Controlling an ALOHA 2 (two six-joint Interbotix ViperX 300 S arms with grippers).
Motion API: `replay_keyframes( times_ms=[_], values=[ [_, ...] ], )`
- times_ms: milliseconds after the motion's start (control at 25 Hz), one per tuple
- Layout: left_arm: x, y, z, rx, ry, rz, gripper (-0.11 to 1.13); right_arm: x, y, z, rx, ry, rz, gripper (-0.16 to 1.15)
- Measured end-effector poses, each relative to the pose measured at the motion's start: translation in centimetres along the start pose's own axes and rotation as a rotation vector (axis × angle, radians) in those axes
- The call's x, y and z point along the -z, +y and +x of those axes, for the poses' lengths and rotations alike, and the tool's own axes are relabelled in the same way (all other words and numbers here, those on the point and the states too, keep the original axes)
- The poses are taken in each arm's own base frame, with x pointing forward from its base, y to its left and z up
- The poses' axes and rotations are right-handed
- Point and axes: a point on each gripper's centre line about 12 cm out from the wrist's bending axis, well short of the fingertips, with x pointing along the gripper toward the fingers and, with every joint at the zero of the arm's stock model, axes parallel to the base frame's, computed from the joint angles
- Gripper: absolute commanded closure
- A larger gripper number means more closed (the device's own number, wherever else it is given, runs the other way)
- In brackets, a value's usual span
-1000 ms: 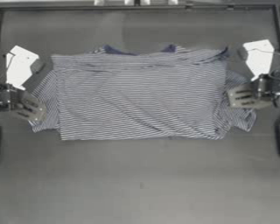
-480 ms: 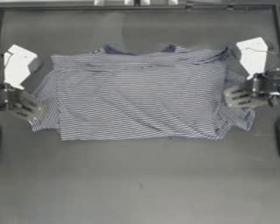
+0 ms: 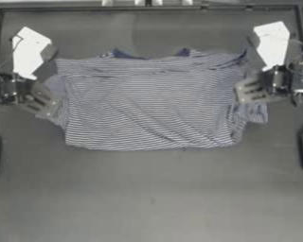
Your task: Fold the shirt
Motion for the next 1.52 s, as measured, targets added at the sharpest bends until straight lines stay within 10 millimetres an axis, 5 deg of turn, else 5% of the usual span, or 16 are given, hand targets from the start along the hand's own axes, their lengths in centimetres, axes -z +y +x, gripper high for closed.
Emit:
replay_keyframes(
  times_ms=[800, 1520],
  values=[
    [-3.7, -4.5, 0.1, 0.207, -0.147, 0.039, 0.96, -3.0, 5.3, -2.7, -0.251, -0.107, -0.003, 0.89],
    [-5.1, -8.1, 2.8, 0.298, -0.175, 0.081, 0.97, -2.2, 10.4, -0.6, -0.422, -0.065, -0.066, 0.89]
  ],
)
